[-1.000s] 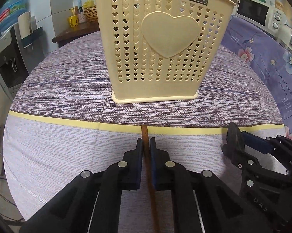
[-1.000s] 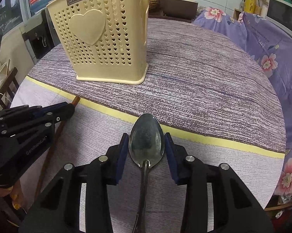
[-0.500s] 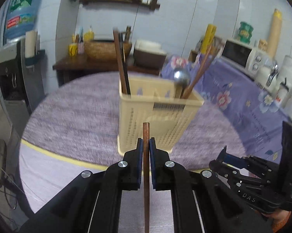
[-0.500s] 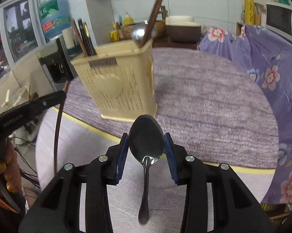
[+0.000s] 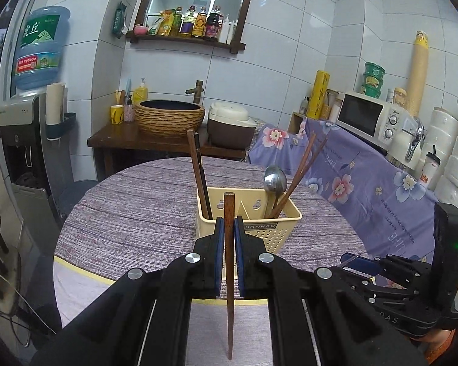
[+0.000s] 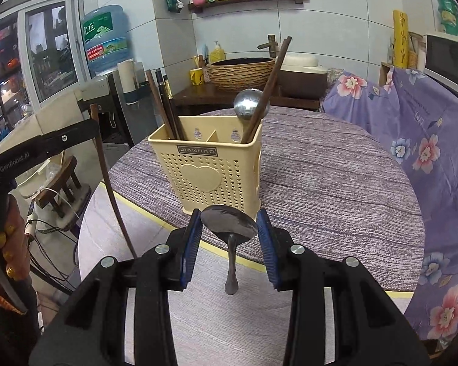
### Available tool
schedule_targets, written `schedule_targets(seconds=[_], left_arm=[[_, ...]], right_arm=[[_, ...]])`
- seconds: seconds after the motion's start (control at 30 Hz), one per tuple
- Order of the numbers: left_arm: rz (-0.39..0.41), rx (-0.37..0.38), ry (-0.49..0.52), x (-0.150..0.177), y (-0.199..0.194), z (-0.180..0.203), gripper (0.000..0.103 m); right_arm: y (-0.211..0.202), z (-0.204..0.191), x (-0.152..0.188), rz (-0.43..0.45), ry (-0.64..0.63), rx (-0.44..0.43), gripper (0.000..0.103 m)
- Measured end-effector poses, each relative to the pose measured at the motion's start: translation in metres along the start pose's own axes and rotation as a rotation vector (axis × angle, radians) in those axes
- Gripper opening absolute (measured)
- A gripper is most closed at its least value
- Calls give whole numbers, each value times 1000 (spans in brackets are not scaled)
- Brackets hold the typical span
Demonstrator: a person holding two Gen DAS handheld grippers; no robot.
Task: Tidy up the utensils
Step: 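Lift and carry the spoon and chopstick over the holder with both tools, then open both tools to drop the spoon and chopstick into the holder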
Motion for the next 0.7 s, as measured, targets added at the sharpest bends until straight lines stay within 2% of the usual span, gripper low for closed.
schedule_targets(seconds=[0.2, 0.37, 0.5, 0.6, 0.7], left_arm=[[59, 26, 17, -31, -13, 4, 8], [161, 51, 30, -93, -22, 13, 8], [236, 21, 26, -143, -15, 15, 8], [250, -18, 40, -156, 1, 16, 8], [208, -33, 37, -140, 23, 12, 8]], right_arm=[[-14, -6, -38, 73, -18, -59, 38], [-27, -18, -108, 200, -68, -61, 38], [-21, -21, -155, 239, -61, -49, 38], [-4, -21, -165, 245, -58, -16, 38], [19, -19, -152, 202, -48, 1, 38]])
Point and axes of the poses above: each gripper's, at about its wrist camera, not at the fingertips, and y roughly the way its jaws point, z to its right, x to its underside, the point moved 2 cm from there along y, roughly the way its jaws point, and after that the axes turned 9 degrees about z, right-handed, at the moved point
